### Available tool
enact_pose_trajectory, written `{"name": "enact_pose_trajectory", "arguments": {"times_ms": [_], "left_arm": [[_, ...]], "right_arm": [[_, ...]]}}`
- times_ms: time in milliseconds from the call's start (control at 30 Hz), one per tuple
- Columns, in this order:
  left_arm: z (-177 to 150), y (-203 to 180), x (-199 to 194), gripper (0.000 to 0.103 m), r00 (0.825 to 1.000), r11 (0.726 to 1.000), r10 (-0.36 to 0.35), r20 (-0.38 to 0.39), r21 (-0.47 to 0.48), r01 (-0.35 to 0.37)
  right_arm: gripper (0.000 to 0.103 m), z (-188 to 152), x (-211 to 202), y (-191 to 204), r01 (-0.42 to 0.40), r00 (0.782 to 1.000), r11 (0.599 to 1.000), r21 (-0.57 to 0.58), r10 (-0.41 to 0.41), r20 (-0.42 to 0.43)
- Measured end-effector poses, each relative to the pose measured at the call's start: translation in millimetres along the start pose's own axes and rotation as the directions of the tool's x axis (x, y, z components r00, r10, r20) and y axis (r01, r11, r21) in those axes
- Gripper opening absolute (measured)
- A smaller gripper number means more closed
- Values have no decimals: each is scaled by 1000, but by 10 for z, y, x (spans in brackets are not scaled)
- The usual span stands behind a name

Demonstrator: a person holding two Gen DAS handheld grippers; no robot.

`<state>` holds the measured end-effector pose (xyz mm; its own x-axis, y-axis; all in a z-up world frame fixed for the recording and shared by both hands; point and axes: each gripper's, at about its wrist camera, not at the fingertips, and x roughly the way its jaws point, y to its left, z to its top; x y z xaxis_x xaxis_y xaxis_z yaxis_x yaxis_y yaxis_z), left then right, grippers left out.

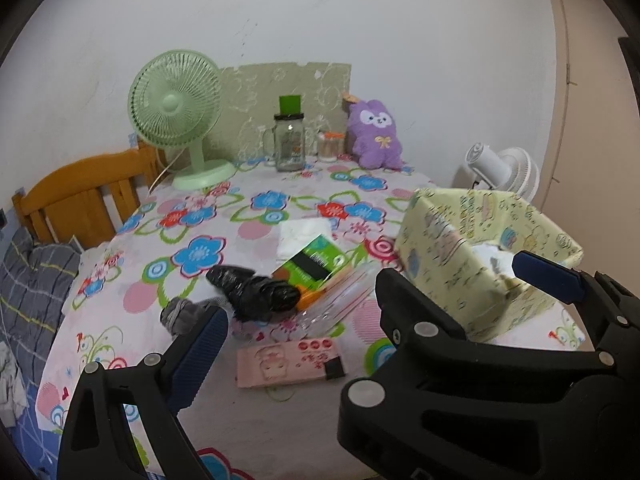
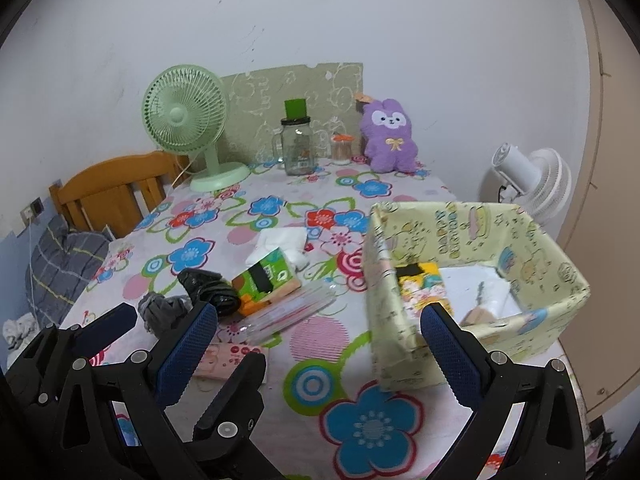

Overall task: Organize soft objects
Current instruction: 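Withdraw both tools from the box back over the table, then grasp the grey knit gloves with the left tool while the right tool grasps the clear plastic bag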

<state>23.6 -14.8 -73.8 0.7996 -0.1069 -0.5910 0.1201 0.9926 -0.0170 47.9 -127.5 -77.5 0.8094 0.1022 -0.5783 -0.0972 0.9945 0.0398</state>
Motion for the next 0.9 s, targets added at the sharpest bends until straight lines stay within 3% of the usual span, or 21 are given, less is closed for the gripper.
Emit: {"name": "enact_pose_trajectory", "arguments": {"times_ms": [900], "left_arm": [[-302,614,426,94,989,992,98,-110,-69,-106]], "right_arm": [[103,-249,614,492,-40,993,999,-26,37,-115]]}}
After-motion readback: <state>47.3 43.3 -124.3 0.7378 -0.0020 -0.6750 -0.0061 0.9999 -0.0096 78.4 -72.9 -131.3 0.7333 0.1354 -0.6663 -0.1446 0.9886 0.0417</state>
